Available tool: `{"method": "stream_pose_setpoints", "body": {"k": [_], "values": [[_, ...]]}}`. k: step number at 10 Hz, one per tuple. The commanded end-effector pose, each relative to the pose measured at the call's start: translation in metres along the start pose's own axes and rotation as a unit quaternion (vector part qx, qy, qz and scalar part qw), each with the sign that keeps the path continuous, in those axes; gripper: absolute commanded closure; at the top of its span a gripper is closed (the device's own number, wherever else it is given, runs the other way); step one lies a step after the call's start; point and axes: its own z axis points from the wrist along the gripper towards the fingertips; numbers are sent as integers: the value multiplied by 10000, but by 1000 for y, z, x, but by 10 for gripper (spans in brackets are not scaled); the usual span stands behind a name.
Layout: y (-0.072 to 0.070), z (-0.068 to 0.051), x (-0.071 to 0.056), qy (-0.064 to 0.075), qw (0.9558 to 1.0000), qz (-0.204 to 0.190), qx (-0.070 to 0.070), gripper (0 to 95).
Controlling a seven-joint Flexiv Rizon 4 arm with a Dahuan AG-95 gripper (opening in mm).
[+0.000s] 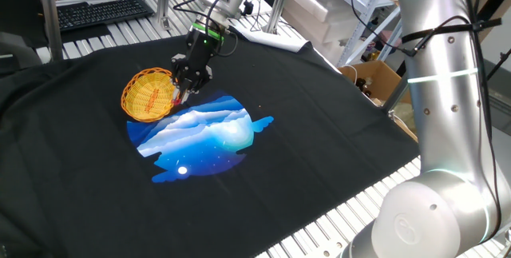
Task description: Use a clamp
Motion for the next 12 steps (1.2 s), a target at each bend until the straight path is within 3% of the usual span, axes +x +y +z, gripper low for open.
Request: {"method": "stream_pose_setpoints", "body": {"k": [1, 8, 12], "values": [[0, 0, -1, 16, 10000, -8, -11, 950], [0, 2, -2, 196, 9996, 140, -111, 950], [0, 3, -2, 197, 9997, 159, -54, 950]]}}
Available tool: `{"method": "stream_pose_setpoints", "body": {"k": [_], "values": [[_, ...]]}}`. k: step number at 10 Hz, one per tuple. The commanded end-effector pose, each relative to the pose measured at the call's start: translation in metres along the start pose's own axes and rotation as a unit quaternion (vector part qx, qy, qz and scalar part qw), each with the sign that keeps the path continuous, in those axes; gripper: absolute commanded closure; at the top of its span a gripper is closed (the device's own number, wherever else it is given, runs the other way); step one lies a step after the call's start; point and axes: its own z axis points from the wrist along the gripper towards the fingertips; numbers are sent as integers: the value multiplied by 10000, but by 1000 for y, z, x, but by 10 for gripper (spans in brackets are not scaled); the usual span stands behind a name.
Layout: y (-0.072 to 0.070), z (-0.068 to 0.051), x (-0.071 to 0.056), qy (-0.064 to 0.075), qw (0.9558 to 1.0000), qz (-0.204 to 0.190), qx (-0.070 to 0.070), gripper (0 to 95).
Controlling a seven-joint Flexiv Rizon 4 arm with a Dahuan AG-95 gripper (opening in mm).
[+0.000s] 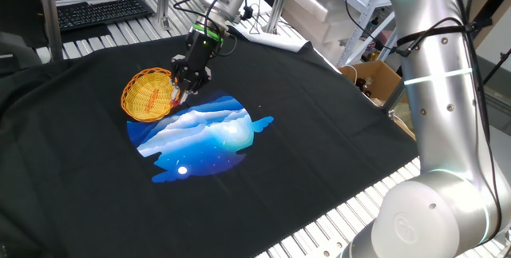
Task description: Use a clamp
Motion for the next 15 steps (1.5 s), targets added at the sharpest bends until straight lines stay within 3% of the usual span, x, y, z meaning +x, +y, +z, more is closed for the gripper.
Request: {"method": "stream_pose_setpoints", "body": {"k": [1, 7, 8, 11, 15], "values": [[-1, 1, 1, -7, 10000, -37, 37, 950], [-3, 2, 1, 49, 9998, -169, 33, 950], [-3, 2, 0, 138, 9997, -224, 11, 950], [-4, 3, -2, 197, 9993, -320, -24, 950], [-4, 5, -5, 179, 9990, -402, -24, 950]]}}
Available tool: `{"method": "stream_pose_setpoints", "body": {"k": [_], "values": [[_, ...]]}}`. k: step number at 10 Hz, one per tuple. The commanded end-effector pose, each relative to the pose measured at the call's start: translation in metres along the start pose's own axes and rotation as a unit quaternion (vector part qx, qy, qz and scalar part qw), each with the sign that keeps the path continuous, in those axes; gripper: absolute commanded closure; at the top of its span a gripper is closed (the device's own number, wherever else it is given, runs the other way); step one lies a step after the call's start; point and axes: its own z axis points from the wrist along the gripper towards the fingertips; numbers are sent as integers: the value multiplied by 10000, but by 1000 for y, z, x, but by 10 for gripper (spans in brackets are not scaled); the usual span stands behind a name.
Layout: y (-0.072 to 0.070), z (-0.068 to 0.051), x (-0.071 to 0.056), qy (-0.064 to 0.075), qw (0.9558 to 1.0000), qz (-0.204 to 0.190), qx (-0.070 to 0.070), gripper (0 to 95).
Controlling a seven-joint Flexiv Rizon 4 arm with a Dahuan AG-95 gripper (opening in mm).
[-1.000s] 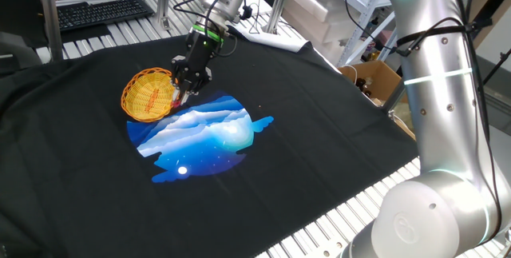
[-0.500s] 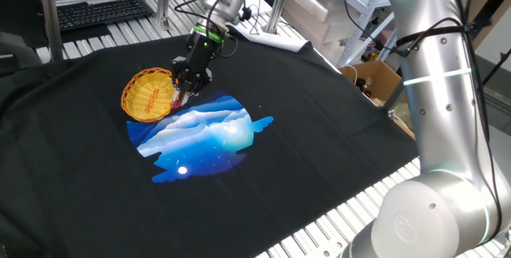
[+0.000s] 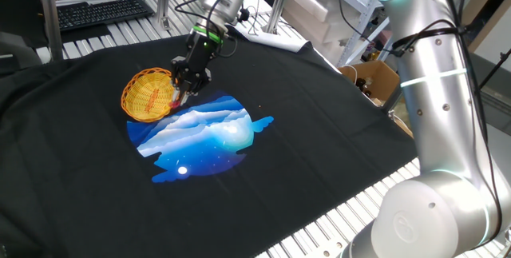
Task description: Use a clamp
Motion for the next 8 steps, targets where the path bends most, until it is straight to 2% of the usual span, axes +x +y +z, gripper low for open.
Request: {"method": "stream_pose_setpoints", "body": {"k": [1, 8], "values": [[0, 1, -1, -11, 10000, -48, 11, 950], [1, 3, -7, -24, 9999, -125, 3, 950]]}}
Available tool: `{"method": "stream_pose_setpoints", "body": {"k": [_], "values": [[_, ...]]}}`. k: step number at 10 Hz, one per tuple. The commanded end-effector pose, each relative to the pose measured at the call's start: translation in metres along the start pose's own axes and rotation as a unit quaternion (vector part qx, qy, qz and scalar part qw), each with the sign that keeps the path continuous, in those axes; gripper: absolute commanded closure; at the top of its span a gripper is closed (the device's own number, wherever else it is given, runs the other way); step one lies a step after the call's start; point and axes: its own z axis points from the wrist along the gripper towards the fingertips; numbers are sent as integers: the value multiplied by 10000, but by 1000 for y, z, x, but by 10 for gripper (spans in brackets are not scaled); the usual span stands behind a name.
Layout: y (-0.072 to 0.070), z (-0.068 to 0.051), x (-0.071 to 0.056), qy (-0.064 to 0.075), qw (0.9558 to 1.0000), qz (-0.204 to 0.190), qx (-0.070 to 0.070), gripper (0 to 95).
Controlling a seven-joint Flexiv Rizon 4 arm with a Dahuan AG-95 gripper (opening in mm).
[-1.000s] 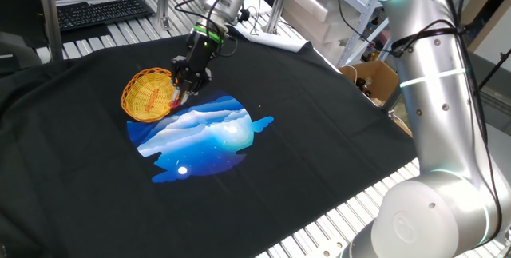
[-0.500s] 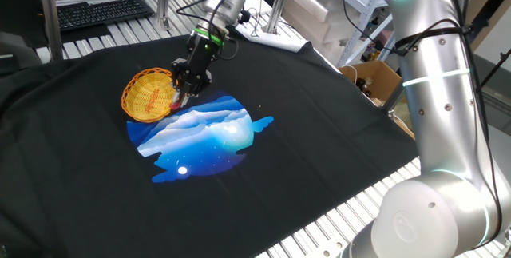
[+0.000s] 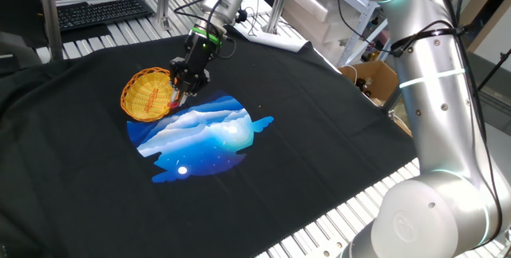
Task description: Use a clamp
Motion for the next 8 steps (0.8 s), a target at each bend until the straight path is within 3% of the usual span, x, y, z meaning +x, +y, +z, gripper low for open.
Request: {"method": "stream_pose_setpoints", "body": {"k": [1, 8], "values": [[-1, 1, 1, -38, 10000, -2, 0, 950], [1, 1, -1, -37, 10000, -77, -1, 950]]}}
